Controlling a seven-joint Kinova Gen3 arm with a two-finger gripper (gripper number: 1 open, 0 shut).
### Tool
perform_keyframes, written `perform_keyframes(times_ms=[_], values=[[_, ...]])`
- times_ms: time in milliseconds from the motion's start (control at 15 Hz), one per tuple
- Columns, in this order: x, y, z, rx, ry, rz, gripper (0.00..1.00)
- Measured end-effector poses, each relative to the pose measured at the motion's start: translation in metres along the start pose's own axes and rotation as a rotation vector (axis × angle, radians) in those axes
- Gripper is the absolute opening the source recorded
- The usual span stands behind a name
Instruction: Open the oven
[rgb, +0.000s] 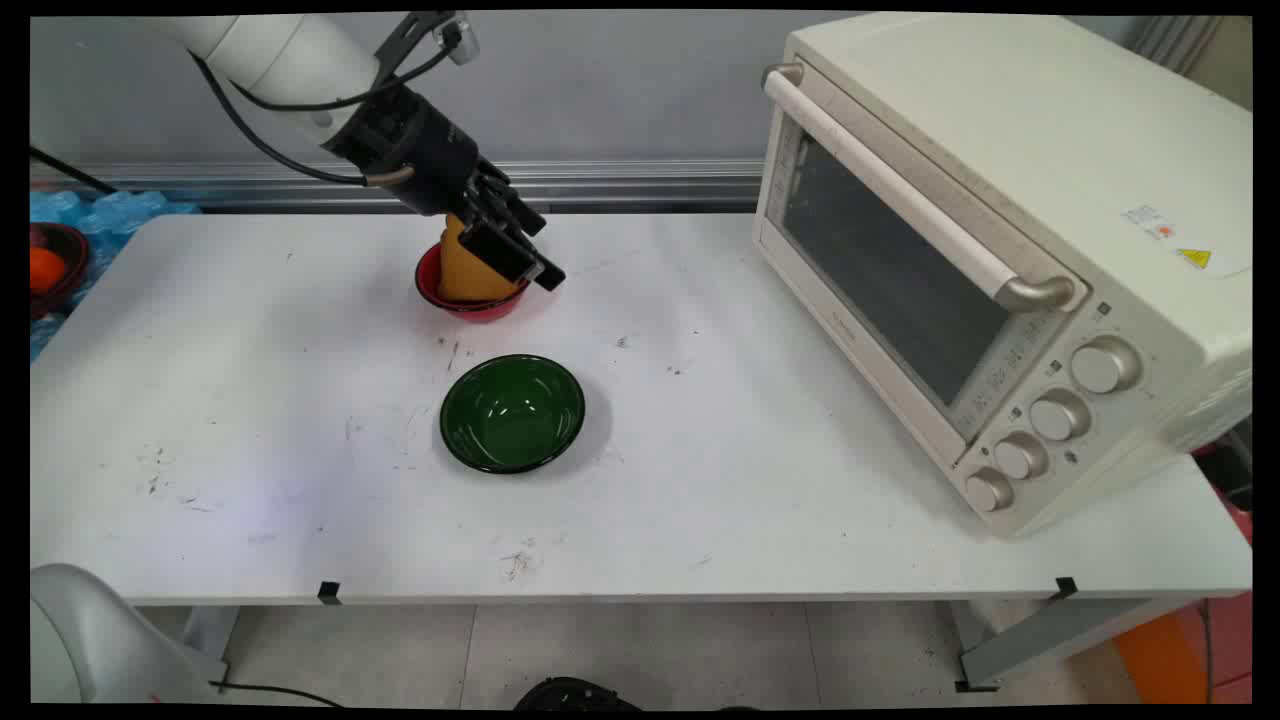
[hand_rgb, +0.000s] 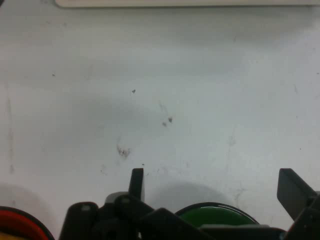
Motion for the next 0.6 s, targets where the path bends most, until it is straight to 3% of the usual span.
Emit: perform_keyframes(times_ms=[600], values=[[0.030, 0.006, -0.017, 0.031, 0.028, -0.011, 1.00]])
